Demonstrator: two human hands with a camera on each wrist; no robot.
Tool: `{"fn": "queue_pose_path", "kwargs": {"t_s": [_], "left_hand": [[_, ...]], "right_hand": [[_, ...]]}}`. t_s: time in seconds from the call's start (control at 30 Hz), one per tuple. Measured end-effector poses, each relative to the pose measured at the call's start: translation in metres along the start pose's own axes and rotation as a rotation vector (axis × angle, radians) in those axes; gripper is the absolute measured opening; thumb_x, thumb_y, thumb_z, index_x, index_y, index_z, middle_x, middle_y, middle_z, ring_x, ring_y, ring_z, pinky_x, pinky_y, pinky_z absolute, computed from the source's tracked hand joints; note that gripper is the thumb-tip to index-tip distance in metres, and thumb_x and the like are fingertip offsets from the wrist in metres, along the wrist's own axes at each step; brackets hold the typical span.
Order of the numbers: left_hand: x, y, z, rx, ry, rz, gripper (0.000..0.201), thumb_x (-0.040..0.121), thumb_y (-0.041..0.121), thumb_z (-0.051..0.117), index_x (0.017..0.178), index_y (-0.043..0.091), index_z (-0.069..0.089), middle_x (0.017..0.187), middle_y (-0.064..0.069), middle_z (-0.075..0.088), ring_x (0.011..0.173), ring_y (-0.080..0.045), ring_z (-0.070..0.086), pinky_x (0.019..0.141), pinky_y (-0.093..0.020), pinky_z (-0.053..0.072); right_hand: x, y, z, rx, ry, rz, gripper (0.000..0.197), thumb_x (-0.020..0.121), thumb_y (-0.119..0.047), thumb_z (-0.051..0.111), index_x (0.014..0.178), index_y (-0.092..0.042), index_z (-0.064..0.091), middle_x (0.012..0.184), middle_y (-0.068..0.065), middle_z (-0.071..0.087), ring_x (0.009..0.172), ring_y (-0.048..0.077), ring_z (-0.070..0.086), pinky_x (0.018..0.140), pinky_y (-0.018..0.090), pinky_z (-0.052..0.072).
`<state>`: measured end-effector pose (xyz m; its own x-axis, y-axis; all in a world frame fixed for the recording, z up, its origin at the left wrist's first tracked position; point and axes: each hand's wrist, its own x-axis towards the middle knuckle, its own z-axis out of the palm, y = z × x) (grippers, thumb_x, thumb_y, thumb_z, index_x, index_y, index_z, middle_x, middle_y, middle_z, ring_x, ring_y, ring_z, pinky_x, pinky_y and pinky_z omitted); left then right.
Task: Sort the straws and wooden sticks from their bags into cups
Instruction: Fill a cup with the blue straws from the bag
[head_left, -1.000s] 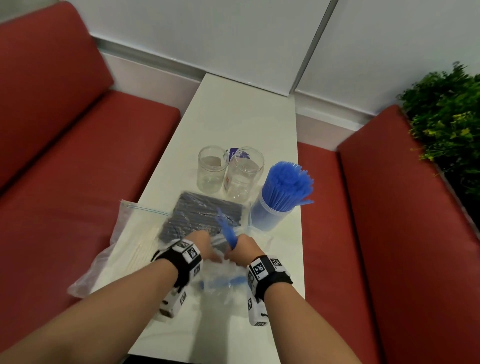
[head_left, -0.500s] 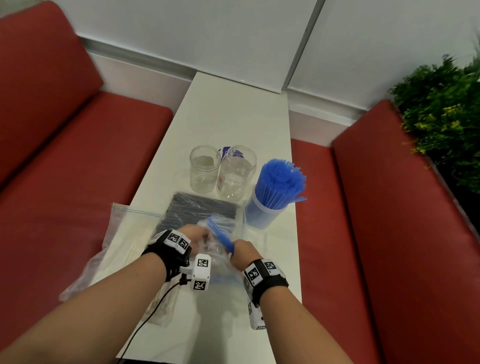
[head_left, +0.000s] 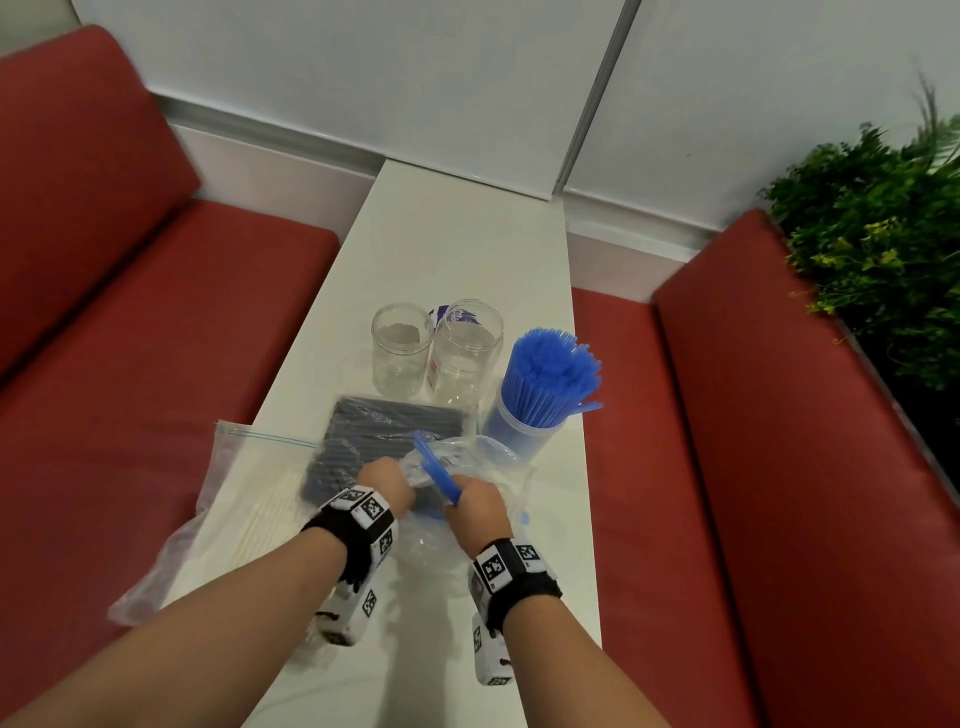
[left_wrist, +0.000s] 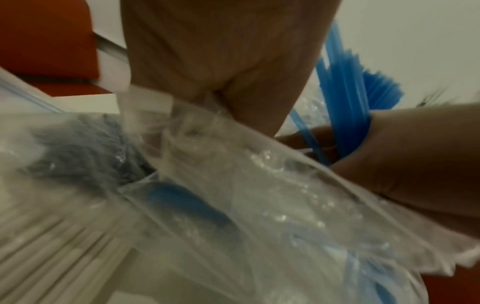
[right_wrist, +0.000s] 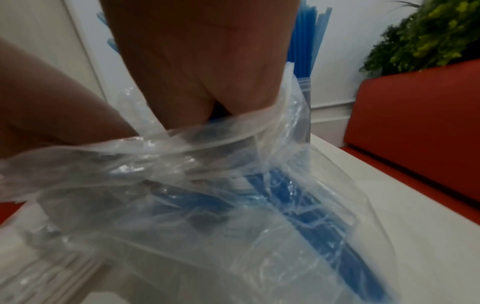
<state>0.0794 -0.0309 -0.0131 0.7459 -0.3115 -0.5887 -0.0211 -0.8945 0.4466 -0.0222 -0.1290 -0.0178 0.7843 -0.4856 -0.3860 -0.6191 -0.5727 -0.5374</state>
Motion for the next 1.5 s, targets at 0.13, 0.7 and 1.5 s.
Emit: {"fn": "queue_pose_path", "kwargs": {"t_s": [0.13, 0.7, 1.5], "left_hand": [[0.002, -0.001, -0.002, -0.065, 0.040, -0.048, 0.033, 0.103, 0.018, 0.041, 0.130, 0.009, 0.058, 0.135, -0.010, 0.058, 0.124, -0.024, 0.056, 0.098, -0.029, 0.044], [0.009, -0.001, -0.022, -0.671, -0.091, 0.049, 0.035, 0.091, -0.004, 0.056, 0.125, -0.012, 0.055, 0.128, -0.029, 0.059, 0.106, -0.028, 0.063, 0.072, -0.027, 0.052], [0.013, -0.001, -0.041, -0.060, 0.069, 0.179, 0.027, 0.096, 0.014, 0.051, 0.114, 0.004, 0.067, 0.117, -0.016, 0.067, 0.109, -0.031, 0.063, 0.090, -0.034, 0.049]], "right_hand": [[-0.001, 0.000, 0.001, -0.001, -0.055, 0.004, 0.034, 0.099, -0.011, 0.065, 0.133, -0.013, 0.068, 0.126, 0.015, 0.069, 0.116, 0.030, 0.063, 0.105, 0.035, 0.046], [-0.005, -0.003, 0.009, -0.196, 0.054, -0.203, 0.019, 0.099, -0.009, 0.056, 0.116, -0.008, 0.064, 0.122, 0.013, 0.067, 0.113, 0.028, 0.062, 0.100, 0.032, 0.042], [-0.008, -0.009, -0.044, 0.607, -0.157, -0.099, 0.020, 0.086, -0.011, 0.082, 0.094, -0.026, 0.071, 0.081, -0.013, 0.071, 0.078, 0.003, 0.065, 0.079, 0.021, 0.053]]}}
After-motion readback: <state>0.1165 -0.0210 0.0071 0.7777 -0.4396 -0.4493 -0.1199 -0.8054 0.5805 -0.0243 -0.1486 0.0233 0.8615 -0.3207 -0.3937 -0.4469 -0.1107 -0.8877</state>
